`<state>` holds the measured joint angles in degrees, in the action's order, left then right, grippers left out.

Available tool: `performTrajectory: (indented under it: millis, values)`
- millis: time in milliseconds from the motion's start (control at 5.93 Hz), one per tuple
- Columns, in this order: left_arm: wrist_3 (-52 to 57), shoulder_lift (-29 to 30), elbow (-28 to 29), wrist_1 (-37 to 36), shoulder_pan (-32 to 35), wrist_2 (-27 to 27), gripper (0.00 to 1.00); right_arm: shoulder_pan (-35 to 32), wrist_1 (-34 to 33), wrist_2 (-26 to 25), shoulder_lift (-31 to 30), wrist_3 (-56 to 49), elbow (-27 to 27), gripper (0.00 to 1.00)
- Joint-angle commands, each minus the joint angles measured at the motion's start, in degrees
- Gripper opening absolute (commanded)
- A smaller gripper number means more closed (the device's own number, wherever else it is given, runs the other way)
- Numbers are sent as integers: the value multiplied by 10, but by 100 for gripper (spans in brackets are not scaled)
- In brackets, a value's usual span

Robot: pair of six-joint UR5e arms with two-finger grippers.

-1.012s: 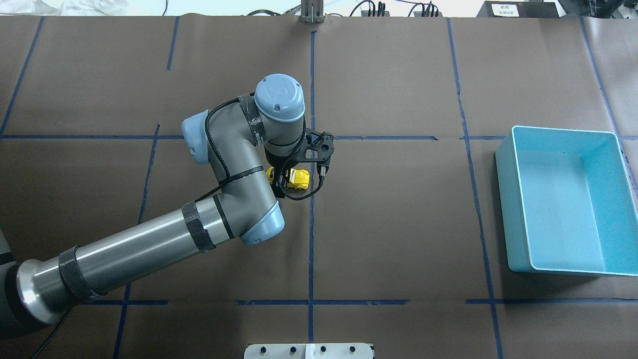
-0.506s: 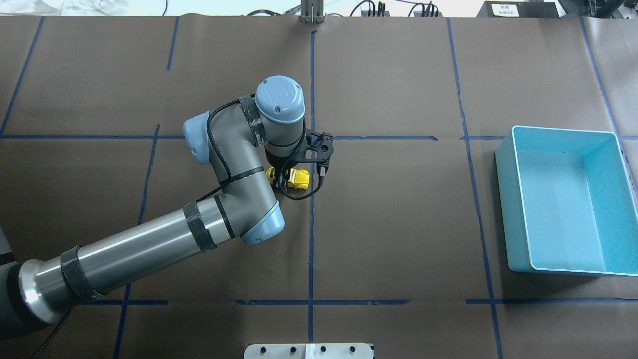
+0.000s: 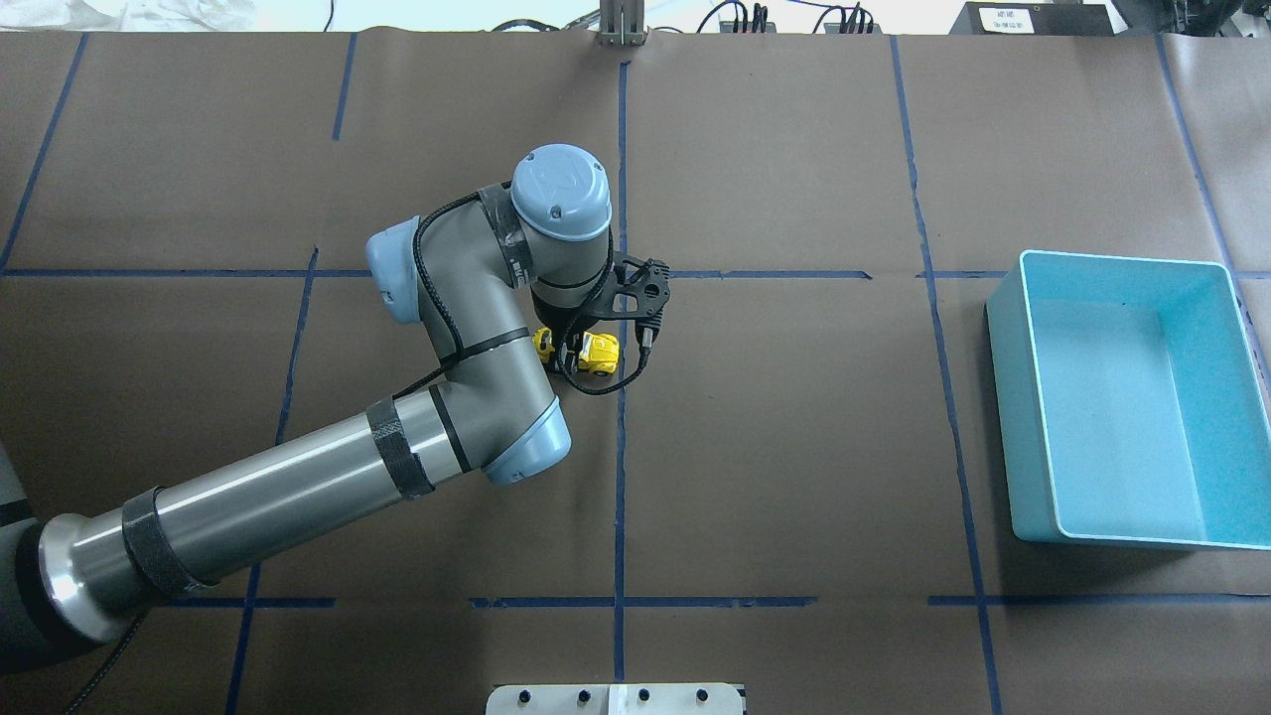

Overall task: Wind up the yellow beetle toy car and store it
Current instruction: 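Press the yellow car down against the table with the left gripper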

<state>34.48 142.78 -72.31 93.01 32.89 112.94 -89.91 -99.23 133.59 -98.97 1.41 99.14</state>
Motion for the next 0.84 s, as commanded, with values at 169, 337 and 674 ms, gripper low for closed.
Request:
performTrajectory:
  millis: [169, 337, 674]
  values:
    - [1, -49, -96, -23, 15, 4, 8, 0, 0, 0, 0, 0, 0, 100]
    - [-3, -51, -99, -22, 15, 6, 4, 0, 0, 0, 1, 0, 0, 100]
    - [-6, -52, -98, -9, 9, 6, 0, 0, -1, 0, 1, 0, 0, 100]
